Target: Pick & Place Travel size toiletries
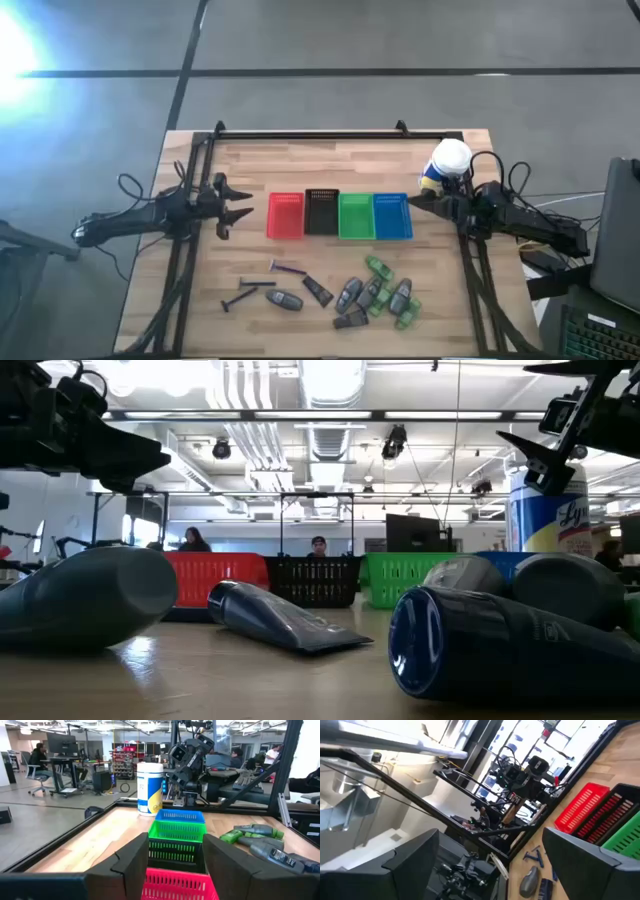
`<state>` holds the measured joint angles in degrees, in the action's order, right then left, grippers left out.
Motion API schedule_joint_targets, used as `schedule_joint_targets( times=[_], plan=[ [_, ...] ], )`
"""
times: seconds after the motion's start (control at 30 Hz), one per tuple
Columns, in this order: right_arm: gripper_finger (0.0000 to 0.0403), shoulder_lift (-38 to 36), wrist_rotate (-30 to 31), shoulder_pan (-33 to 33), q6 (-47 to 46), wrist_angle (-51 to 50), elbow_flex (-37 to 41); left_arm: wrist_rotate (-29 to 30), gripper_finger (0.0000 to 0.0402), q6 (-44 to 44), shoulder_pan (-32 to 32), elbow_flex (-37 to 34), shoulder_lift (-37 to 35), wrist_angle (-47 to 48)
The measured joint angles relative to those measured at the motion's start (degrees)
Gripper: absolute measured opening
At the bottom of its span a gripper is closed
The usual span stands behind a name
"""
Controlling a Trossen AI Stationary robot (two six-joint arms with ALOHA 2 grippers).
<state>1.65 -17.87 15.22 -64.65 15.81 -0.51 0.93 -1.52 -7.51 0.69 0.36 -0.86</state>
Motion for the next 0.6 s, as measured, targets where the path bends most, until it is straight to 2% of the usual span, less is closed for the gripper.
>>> schedule_joint_targets(
  times=[0.23, 0.6],
  plan=[
    [0.0359, -0.02, 0.02, 0.02, 0.29, -0.48, 0.00, 0.00, 0.0193, -0.02, -0.01, 0.00, 0.00, 0.00],
    [0.0328, -0.02, 0.00, 0.02, 0.31, -0.55, 0.00, 0.00, 0.0193, -0.02, 0.00, 0.00, 0.00, 0.00]
  ],
)
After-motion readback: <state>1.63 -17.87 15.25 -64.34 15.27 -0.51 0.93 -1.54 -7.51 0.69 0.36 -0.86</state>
